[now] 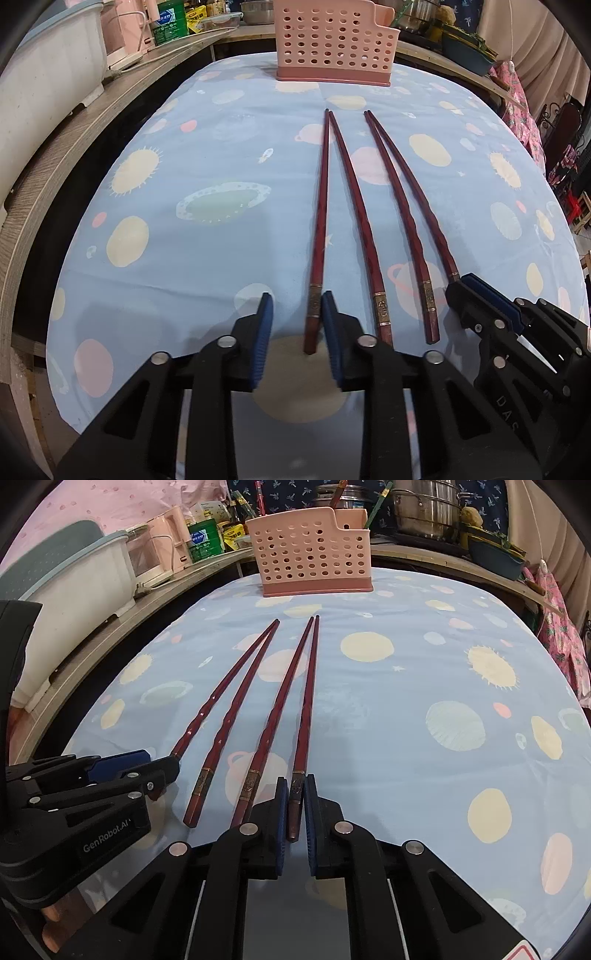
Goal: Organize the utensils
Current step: 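Close the right tool on a dark red chopstick while the left tool grasps another, then lift both dark red chopsticks and carry them above the pink basket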
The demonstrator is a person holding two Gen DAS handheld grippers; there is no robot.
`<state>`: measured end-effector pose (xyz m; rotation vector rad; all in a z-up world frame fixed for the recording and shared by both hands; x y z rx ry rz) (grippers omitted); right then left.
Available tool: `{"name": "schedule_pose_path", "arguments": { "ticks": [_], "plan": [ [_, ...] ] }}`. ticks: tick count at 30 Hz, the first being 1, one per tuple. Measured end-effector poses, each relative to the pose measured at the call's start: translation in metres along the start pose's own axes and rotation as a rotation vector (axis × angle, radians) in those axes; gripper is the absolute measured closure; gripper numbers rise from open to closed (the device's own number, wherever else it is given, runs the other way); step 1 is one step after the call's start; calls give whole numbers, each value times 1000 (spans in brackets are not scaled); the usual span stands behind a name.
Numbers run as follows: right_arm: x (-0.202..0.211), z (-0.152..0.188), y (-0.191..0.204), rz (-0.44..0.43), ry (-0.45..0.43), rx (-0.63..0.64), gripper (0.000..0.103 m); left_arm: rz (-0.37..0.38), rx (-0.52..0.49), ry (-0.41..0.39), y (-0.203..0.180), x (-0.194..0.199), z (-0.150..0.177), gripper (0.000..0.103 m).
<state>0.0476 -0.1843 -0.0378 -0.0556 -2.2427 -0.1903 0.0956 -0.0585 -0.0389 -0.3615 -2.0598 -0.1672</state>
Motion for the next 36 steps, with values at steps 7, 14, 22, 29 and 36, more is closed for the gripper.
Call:
{"name": "schedule_pose_path", "arguments": {
  "ticks": [7, 14, 22, 29, 36],
  "plan": [
    [1, 0, -2, 6, 4, -12, 96, 8, 17, 15, 6, 0, -1, 94],
    [12, -3, -20, 20, -11, -65, 96, 23, 36, 21, 12, 5, -5, 96],
    [38, -20, -34, 28, -75, -94, 96, 40, 63, -36, 22, 32, -19, 96],
    [71, -50, -43, 18, -170, -122, 96, 56, 88, -114, 29, 65, -41, 96],
    [106, -88, -52, 21, -282, -128, 96, 75, 106, -206, 35, 100, -71, 96]
  ]
}}
Point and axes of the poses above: each gripper's, at about its wrist camera, not at the fingertips, and x roughly against the way its jaws point, y to its left, z to its underside, the point moved 1 cm from there along -x, roughly the way its jaws point, and after that the axes turned 1 degree about z, right-handed, at the moved point
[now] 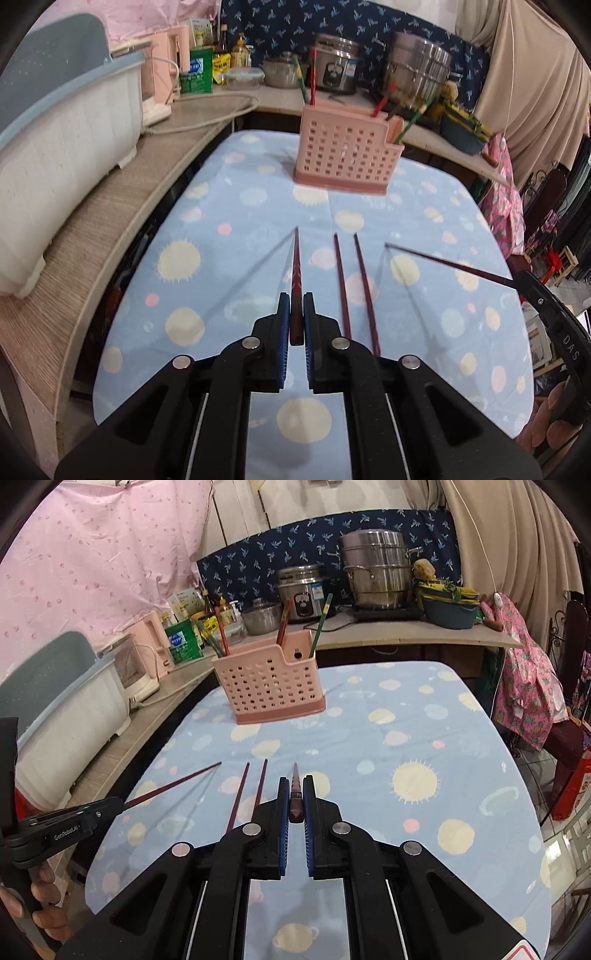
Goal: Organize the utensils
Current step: 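Lift both dark red chopsticks and carry them above the pink basket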
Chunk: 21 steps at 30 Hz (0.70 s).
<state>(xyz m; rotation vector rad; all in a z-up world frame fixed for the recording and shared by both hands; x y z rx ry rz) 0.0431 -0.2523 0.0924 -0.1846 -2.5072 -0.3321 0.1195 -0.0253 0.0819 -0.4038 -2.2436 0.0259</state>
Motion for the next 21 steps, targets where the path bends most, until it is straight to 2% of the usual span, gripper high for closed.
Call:
{"name": "schedule_pose_path", "arguments": {
  "ticks": [7, 15, 21],
  "plan": [
    [11, -46, -5, -14, -97, -29, 96, 15, 11, -76, -2, 17, -45, 96],
    [7, -91, -10, -54, -159, -73, 96, 24, 10, -137, -11, 21, -101, 96],
    [-1, -126, -9, -114, -200, -119, 96, 46, 14, -215, -21, 33, -148, 96]
  ]
}}
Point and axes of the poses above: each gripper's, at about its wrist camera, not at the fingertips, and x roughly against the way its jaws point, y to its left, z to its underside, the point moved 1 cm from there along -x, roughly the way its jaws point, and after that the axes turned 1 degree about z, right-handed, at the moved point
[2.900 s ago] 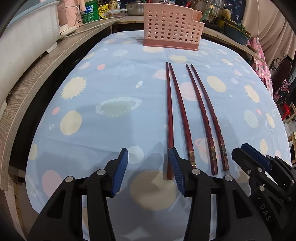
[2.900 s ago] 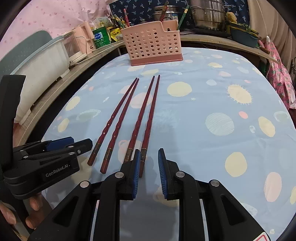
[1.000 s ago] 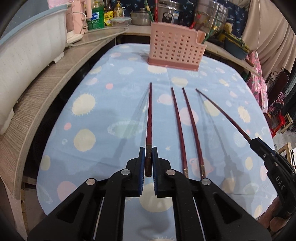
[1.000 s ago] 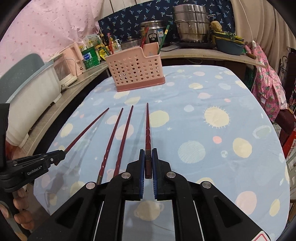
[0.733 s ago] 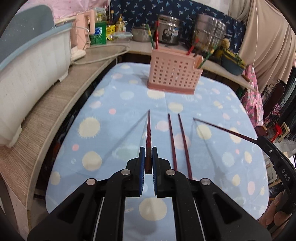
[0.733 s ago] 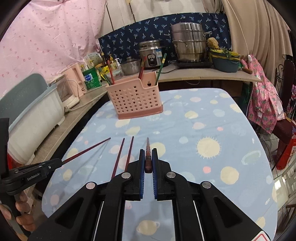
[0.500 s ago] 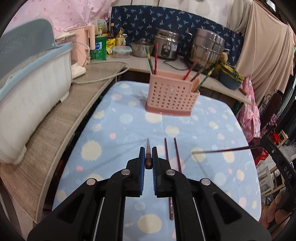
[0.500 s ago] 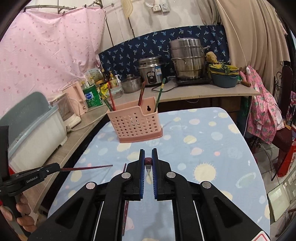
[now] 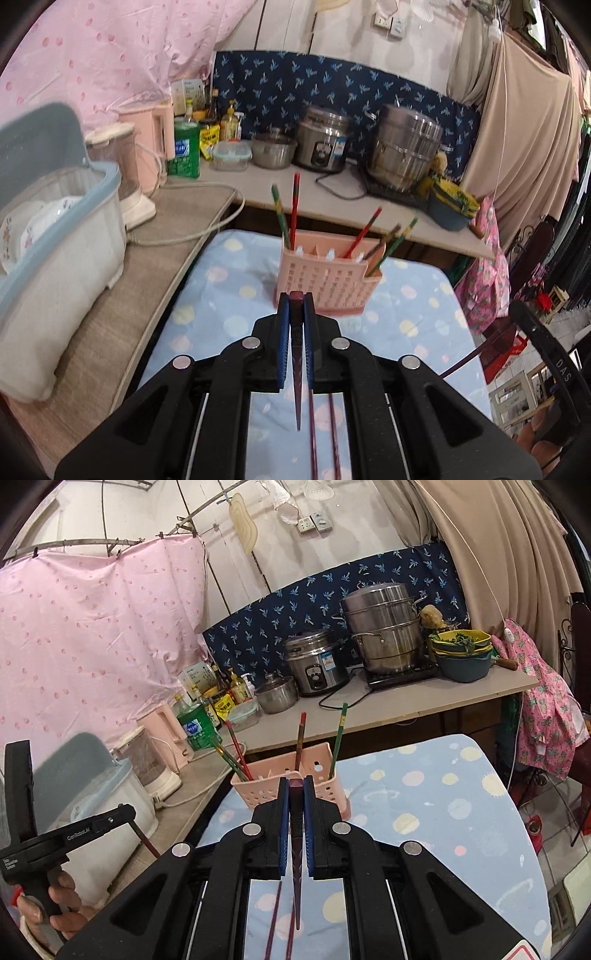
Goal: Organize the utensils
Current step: 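Lift both dark red chopsticks and carry them above the pink basket, then lower both chopsticks into the pink basket and open both tools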
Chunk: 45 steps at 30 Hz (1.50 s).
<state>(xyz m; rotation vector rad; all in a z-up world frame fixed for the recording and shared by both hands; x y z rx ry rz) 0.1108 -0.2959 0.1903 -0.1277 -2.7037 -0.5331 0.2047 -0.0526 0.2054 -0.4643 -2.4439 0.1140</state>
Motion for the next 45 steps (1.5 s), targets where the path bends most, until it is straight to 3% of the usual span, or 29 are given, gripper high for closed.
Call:
{"name": "schedule_pose_path", "arguments": {
  "ticks": [12, 17, 23, 28, 37, 39, 43, 45],
  "plan": [
    [-52, -102, 22, -87, -159, -78, 96, 19, 20, -241, -22, -4, -118, 96],
    [-88, -127, 29, -74, -188, -69, 96, -7, 26, -277, -21, -31, -146, 96],
    [-136, -130, 21, -37, -158, -60, 96, -27, 35, -233, -14, -75, -145, 96],
    [-170, -108, 10, -10, -85, -45, 96, -32, 36, -180, -8, -108, -130, 96],
    [-197, -83, 1, 12, -1, -57, 95, -27, 66, -112, 1, -136, -109, 95],
    [-194, -82, 1, 19, -6, -57, 89, -35, 68, -111, 3, -136, -108, 93],
    [-185, -80, 0, 22, -8, -62, 88, -41, 72, -106, 6, -131, -102, 72],
    [-180, -80, 0, 21, -10, -61, 86, -48, 68, -111, 7, -127, -98, 67]
  ]
}}
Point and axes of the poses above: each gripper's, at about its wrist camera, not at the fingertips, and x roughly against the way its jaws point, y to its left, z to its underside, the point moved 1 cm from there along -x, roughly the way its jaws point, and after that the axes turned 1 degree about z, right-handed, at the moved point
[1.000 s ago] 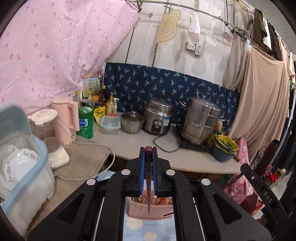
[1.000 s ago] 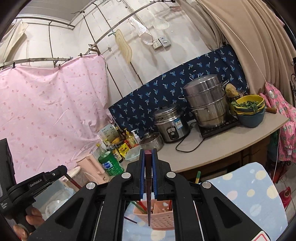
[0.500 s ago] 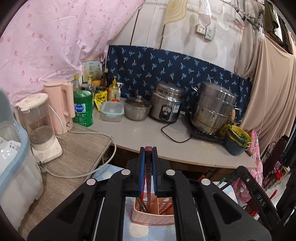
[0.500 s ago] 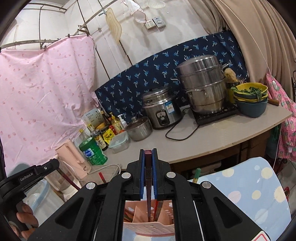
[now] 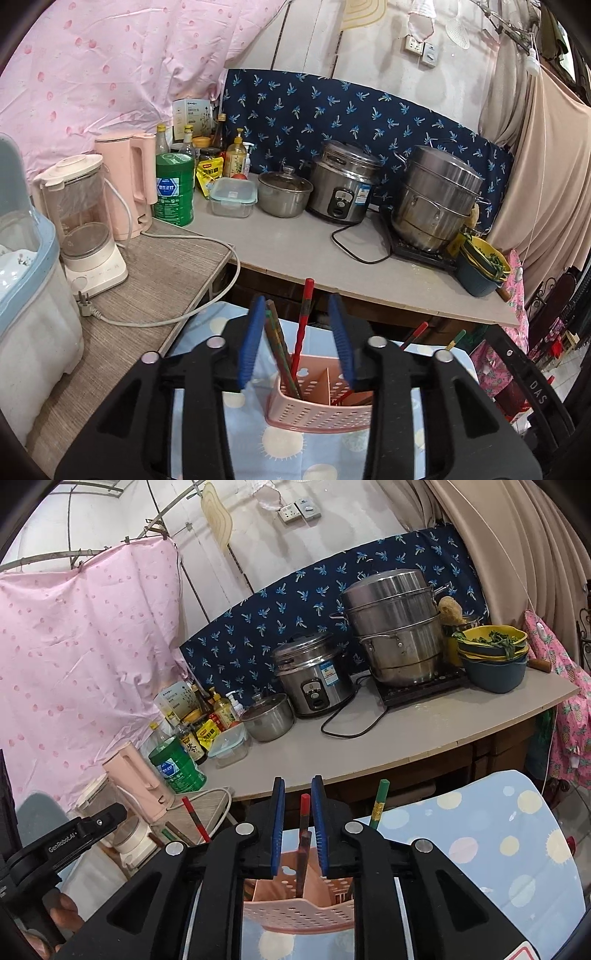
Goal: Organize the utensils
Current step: 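Lower both chopsticks into the pink basket and open both tools, then move both open tools back down to the last two dark red chopsticks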
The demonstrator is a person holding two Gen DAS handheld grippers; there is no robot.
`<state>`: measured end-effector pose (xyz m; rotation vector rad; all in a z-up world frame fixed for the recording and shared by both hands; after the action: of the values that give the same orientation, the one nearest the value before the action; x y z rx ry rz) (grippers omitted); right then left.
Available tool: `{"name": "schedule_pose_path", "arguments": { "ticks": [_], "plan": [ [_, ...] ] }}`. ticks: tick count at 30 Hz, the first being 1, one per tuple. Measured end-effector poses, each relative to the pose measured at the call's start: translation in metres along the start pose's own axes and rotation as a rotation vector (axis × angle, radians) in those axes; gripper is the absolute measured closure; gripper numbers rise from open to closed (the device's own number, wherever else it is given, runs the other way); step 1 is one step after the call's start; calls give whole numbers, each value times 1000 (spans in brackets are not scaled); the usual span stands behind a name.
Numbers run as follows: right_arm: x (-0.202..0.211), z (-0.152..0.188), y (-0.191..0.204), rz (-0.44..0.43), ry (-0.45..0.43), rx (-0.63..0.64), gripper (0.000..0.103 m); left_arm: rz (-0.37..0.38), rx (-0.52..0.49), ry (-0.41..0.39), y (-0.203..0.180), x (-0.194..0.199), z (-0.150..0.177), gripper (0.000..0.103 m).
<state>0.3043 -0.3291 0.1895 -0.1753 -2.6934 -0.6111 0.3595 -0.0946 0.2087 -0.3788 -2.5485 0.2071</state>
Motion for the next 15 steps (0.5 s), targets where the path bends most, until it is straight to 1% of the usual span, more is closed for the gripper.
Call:
{"name": "schedule_pose_path", "arguments": {
  "ticks": [8, 15],
  "plan": [
    [27, 11, 4, -7, 1, 22, 86, 0, -24, 14, 0, 18, 14, 67],
    [55, 34, 8, -16, 14, 44, 86, -3, -51, 34, -1, 36, 34, 67]
  ]
}}
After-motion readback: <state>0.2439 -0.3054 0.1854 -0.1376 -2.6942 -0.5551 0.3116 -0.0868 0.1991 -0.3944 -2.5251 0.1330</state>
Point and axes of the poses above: each gripper's, at about its wrist camera, not at the fingertips, and x roughly against the way its jaws point, y to its left, z to its underside, the point moved 1 cm from there along -x, roughly the way its jaws point, and after that the axes turned 1 degree about z, right-handed, at the moved point
